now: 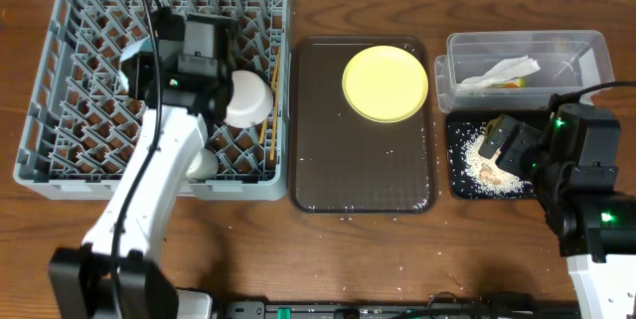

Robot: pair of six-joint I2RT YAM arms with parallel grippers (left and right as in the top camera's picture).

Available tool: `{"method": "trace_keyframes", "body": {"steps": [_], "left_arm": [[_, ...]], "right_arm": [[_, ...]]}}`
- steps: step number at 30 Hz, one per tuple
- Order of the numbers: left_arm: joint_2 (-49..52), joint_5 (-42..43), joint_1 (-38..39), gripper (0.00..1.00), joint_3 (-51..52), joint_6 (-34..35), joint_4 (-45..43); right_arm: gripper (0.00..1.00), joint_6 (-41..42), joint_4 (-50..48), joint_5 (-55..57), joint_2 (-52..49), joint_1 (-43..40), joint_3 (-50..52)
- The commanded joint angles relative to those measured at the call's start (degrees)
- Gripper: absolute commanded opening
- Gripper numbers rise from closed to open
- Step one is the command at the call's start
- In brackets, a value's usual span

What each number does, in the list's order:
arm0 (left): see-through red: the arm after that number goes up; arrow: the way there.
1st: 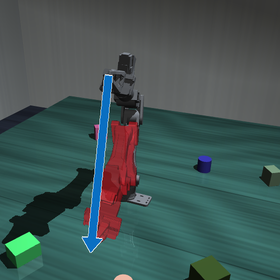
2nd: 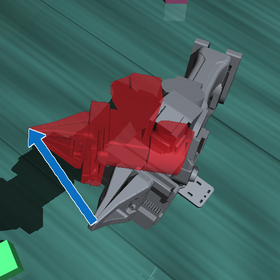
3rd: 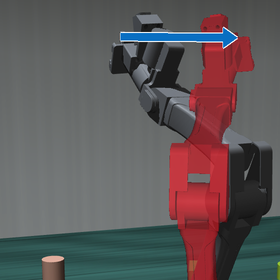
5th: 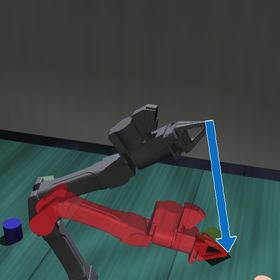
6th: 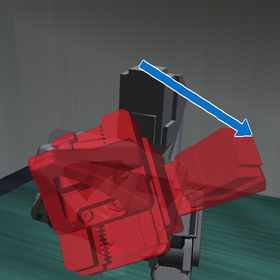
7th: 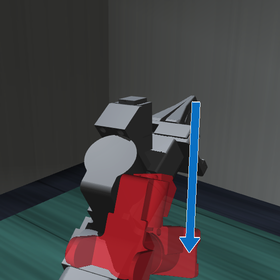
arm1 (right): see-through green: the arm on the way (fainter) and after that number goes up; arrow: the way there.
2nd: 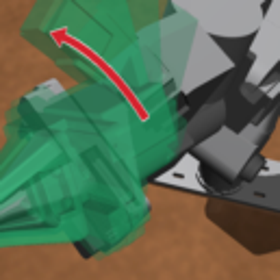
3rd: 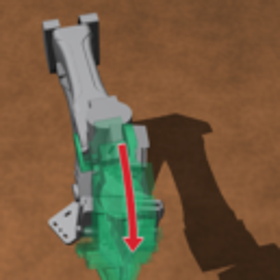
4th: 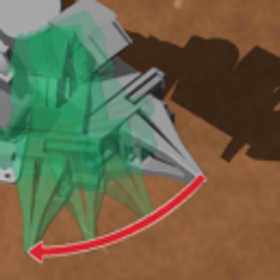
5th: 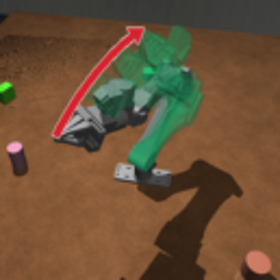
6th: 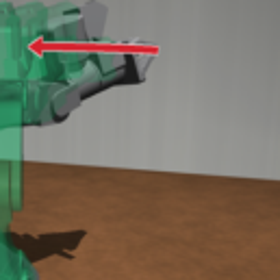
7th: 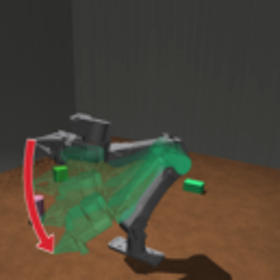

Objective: Sort waste into correct bins and load items into the dishwasher
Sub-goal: 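Carry the blue bowl into the rack's back-left area with the left gripper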

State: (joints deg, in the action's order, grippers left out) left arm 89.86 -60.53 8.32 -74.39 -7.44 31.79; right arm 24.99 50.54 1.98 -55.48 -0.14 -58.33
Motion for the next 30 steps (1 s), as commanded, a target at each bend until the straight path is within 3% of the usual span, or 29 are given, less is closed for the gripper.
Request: {"method": "trace_keyframes", "body": {"steps": [1,11,19,23,30], "left_arm": [[2.38,-3.17,-3.15,0.07,0.35,-0.31,-0.68],[4.59,-2.89,-10.58,0.07,1.81,1.03,-5.79],[5.27,2.03,-14.1,0.07,1.86,-0.57,-8.13],[8.41,2.38,-14.08,0.07,1.86,-7.98,-10.14],[12.44,-0.44,-14.03,0.07,1.86,-8.63,-12.24]], "right_arm": [[0.99,-0.2,0.07,0.57,-0.02,-0.59,-0.02],[0.99,-0.2,0.07,0.57,-0.02,-0.59,-0.02],[0.99,-0.2,0.07,0.57,-0.02,-0.59,-0.02],[0.99,-0.2,0.07,0.57,-0.02,-0.59,-0.02],[0.99,-0.2,0.07,0.57,-0.02,-0.59,-0.02]]}}
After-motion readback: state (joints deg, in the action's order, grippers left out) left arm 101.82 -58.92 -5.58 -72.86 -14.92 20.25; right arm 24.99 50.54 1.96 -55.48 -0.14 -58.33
